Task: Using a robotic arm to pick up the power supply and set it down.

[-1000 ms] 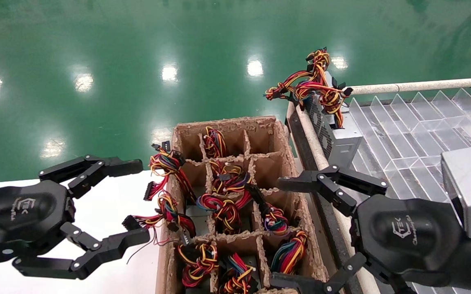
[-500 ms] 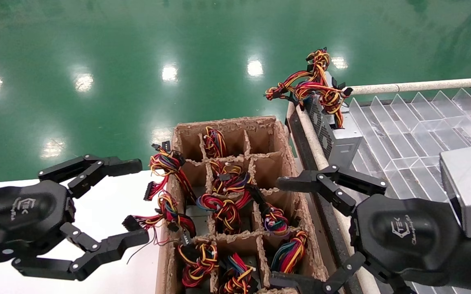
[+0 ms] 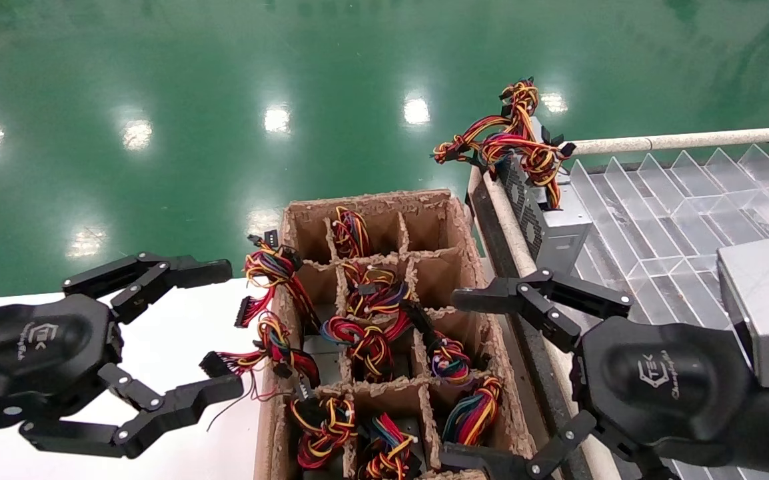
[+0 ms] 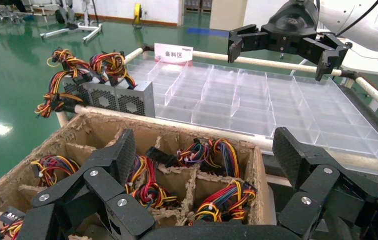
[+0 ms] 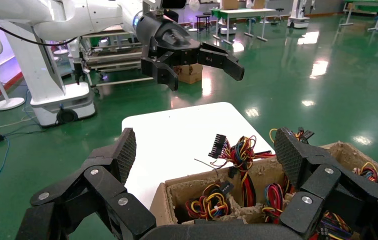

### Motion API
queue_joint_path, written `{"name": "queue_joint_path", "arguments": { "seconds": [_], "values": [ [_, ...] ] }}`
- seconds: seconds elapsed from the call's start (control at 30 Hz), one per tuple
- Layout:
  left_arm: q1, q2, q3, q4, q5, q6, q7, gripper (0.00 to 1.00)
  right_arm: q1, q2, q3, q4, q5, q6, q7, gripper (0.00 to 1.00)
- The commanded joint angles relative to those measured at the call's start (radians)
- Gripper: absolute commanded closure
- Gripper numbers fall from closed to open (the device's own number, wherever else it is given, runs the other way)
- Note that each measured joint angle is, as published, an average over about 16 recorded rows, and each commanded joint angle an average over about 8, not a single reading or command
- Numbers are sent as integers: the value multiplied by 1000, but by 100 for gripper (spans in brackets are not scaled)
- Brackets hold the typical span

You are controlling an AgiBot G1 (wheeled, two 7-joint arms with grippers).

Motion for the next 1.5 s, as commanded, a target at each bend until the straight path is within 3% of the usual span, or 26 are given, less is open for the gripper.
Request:
{"name": "queue_joint_path", "arguments": {
  "seconds": [0.03,1.5],
  "values": [
    [0,0,0,0,0,0,0,0,0,0,0,0,0,0,0,0],
    [0,0,0,0,0,0,0,0,0,0,0,0,0,0,0,0]
  ]
}}
